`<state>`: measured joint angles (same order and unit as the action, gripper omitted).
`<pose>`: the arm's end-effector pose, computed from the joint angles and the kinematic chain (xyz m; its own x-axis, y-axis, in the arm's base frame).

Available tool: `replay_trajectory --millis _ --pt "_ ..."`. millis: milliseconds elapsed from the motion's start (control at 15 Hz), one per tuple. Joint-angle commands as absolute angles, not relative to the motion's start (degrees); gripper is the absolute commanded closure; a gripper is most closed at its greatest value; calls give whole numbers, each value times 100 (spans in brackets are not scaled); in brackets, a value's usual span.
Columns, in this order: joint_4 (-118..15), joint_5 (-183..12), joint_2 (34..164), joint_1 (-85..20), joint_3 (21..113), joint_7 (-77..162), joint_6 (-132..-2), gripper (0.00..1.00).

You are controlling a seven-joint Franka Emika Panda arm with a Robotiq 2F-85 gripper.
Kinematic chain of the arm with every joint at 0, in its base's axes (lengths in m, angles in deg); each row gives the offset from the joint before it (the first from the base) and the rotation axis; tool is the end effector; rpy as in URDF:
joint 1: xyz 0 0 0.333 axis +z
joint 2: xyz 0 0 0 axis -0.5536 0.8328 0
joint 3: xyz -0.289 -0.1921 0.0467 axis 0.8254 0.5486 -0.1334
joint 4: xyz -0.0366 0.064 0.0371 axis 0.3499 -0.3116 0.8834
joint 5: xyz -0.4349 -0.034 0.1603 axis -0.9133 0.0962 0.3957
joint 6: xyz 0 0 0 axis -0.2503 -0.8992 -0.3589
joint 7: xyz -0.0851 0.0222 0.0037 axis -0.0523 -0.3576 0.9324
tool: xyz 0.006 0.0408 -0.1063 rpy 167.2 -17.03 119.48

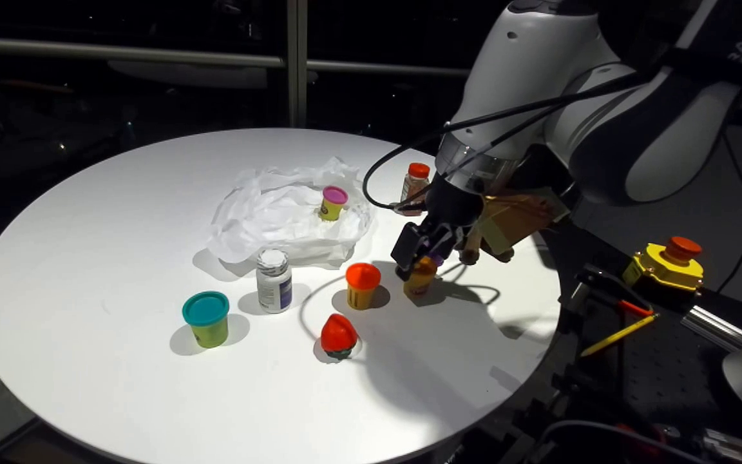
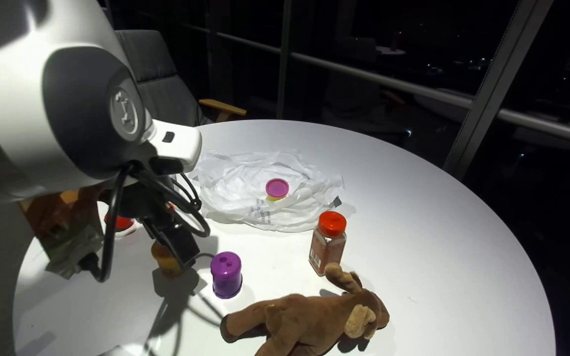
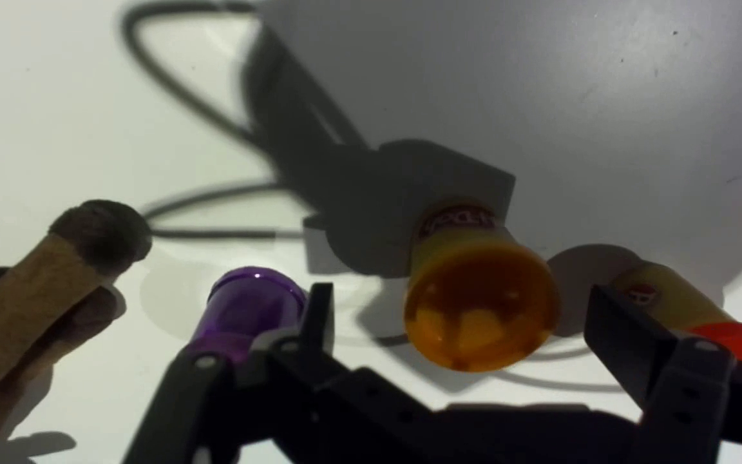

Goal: Put the objects on the table into the plastic bag.

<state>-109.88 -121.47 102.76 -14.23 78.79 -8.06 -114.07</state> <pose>0.4356 0.0694 0.0940 0.9606 -0.1957 0.1974 -0.2039 -0.9788 0.0217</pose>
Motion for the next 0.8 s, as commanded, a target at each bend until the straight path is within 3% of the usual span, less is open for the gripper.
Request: replay_trajectory --millis 0,67,133,267,667,733 --pt "-10687 -12023 10675 -1498 7724 -865 -11541 0" --pt "-10657 -12028 10728 -1508 7691 -855 -11491 5" --pt "-10639 -12041 10765 -1492 7686 -856 -11458 25" --pt "-10678 -12077 10725 -1408 7733 -875 -11366 30" --pt "-10793 -12051 10052 -1101 7845 -1016 -10774 77" --pt "-10737 -11979 9900 -1151 7696 -992 -10439 78"
